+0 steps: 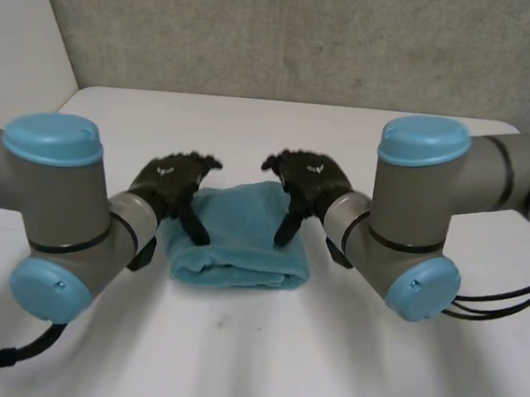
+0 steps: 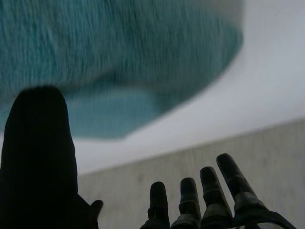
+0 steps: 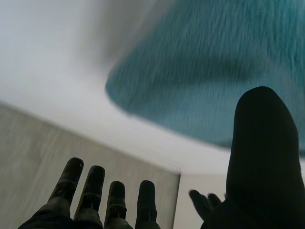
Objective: Fold the laundry
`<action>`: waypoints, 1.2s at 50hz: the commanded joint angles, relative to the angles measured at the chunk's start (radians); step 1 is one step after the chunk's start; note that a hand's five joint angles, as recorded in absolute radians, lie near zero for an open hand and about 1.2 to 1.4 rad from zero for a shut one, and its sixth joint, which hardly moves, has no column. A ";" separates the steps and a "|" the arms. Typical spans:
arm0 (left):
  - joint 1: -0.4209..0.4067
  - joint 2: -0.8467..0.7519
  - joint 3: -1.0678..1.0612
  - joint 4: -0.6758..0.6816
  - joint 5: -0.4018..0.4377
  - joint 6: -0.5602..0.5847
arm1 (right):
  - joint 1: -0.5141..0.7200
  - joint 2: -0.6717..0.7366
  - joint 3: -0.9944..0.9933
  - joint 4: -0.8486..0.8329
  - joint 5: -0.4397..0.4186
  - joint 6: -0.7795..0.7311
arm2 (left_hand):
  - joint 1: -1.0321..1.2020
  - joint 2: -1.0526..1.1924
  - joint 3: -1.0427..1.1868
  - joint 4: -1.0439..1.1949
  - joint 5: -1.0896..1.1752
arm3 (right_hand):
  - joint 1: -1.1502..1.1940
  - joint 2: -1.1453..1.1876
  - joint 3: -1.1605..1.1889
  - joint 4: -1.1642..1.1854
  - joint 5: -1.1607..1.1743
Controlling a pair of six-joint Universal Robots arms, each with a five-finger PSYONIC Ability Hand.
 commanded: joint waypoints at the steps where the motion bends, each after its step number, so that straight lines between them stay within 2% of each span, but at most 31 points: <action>1: 0.011 -0.040 -0.020 -0.029 -0.082 0.015 | -0.017 0.146 -0.130 0.153 -0.001 -0.015 | 0.009 0.008 0.000 0.004 -0.012 | -0.026 -0.042 -0.034 -0.055 -0.061; 6: 0.011 -0.019 -0.052 -0.043 -0.078 0.018 | -0.022 0.155 -0.157 0.199 -0.007 -0.019 | 0.009 0.008 0.000 0.004 -0.012 | -0.026 -0.042 -0.034 -0.055 -0.061; 11: 0.011 0.070 -0.043 -0.062 -0.071 0.028 | -0.023 0.108 -0.174 0.203 -0.010 -0.019 | 0.003 0.003 -0.006 -0.001 -0.017 | -0.026 -0.042 -0.034 -0.055 -0.061; 16: 0.016 0.198 0.017 -0.087 -0.071 0.053 | -0.028 -0.119 -0.165 0.189 0.009 -0.016 | -0.003 -0.003 -0.012 -0.007 -0.023 | -0.026 -0.042 -0.034 -0.055 -0.061; 17: 0.019 0.221 0.029 -0.095 -0.071 0.056 | -0.028 -0.119 -0.165 0.189 0.009 -0.016 | -0.003 -0.003 -0.012 -0.007 -0.023 | -0.026 -0.042 -0.034 -0.055 -0.061; 18: 0.023 0.242 0.043 -0.104 -0.071 0.059 | -0.049 -0.195 -0.147 0.165 0.033 -0.015 | -0.003 -0.003 -0.012 -0.007 -0.023 | -0.026 -0.042 -0.034 -0.055 -0.061; 21: 0.062 0.320 0.097 -0.160 -0.068 0.073 | -0.078 -0.277 -0.115 0.137 0.094 -0.018 | -0.003 -0.003 -0.012 -0.007 -0.023 | -0.026 -0.042 -0.034 -0.055 -0.061; 26: 0.129 0.437 0.152 -0.279 0.001 0.084 | -0.175 -0.476 -0.011 0.112 0.209 -0.076 | -0.005 -0.006 -0.015 -0.010 -0.026 | -0.026 -0.042 -0.034 -0.055 -0.061; 30: 0.192 0.515 0.134 -0.322 0.086 0.074 | -0.244 -0.559 0.094 0.114 0.228 -0.127 | -0.008 -0.009 -0.018 -0.013 -0.029 | -0.026 -0.042 -0.034 -0.055 -0.061; 38: 0.206 0.555 0.084 -0.319 0.102 0.030 | -0.264 -0.630 0.212 0.114 0.225 -0.134 | -0.011 -0.012 -0.021 -0.016 -0.032 | -0.026 -0.042 -0.034 -0.055 -0.061; 45: 0.203 0.557 0.083 -0.316 0.105 0.001 | -0.262 -0.638 0.231 0.109 0.222 -0.139 | -0.008 -0.009 -0.018 -0.013 -0.029 | -0.026 -0.042 -0.034 -0.055 -0.061; 53: 0.203 0.552 0.026 -0.247 0.102 -0.001 | -0.258 -0.636 0.264 0.066 0.191 -0.142 | -0.011 -0.012 -0.021 -0.016 -0.032 | -0.026 -0.042 -0.034 -0.055 -0.061; 60: 0.201 0.541 -0.050 -0.118 0.100 -0.002 | -0.250 -0.635 0.340 -0.034 0.162 -0.147 | -0.008 -0.009 -0.018 -0.013 -0.029 | -0.026 -0.042 -0.034 -0.055 -0.061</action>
